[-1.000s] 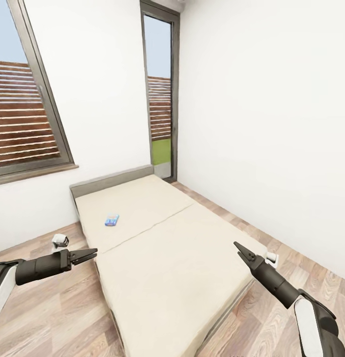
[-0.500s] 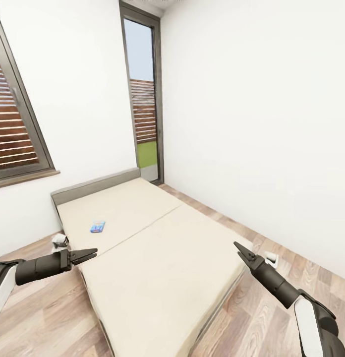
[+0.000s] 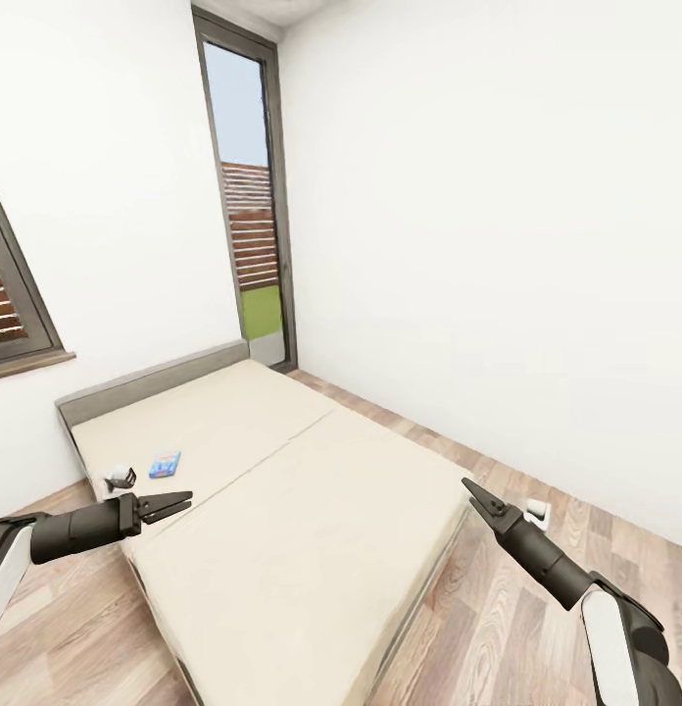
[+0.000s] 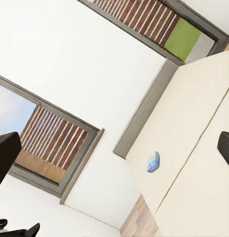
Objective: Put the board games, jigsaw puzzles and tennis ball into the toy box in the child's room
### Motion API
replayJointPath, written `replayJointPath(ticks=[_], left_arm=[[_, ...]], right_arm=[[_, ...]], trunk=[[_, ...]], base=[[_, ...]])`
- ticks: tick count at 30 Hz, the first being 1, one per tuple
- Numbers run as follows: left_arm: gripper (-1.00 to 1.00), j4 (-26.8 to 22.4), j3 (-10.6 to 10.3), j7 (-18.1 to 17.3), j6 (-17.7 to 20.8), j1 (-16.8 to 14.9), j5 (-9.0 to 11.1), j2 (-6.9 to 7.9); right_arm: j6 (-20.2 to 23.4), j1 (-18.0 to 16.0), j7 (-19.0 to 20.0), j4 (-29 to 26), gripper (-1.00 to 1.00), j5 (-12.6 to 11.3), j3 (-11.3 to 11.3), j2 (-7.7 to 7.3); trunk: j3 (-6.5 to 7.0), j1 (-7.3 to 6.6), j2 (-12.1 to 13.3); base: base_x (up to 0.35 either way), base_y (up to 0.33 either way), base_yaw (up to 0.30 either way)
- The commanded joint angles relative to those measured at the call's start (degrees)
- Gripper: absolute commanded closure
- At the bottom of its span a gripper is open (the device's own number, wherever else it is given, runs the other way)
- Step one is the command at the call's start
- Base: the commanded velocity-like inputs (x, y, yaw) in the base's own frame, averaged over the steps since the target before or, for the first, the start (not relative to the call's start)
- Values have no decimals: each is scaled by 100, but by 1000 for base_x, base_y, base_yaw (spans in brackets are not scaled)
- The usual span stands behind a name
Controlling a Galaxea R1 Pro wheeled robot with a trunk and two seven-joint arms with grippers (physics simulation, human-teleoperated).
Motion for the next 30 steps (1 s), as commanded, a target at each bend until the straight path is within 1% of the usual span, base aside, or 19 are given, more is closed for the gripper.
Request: replayJointPath(ticks=[1,8,15,21,30], left_arm=[[-100,-1,1,-10,39,-3,12,2],[-100,-1,6,-9,39,-3,9,3],[-100,-1,1,-9,40,-3,10,2],[-100,-1,2,-9,39,-3,10,4],[-100,-1,2,-12,40,-3,9,4]], right_arm=[[31,-9,13,-1,-100,-4,-13,6],[30,-9,15,-1,-100,-4,-13,1],[32,-9,15,-2,-100,-4,-10,5],[32,-9,15,-1,-100,-4,-12,6],[34,-9,15,-2,-100,-4,-15,-1]], trunk=[[-7,4,-13],[29,4,-13],[39,4,-13],[42,4,-13],[69,4,-13]], base=[[0,30,-222],[-13,26,-186],[-87,89,-48],[-23,28,-58],[-3,110,-221]])
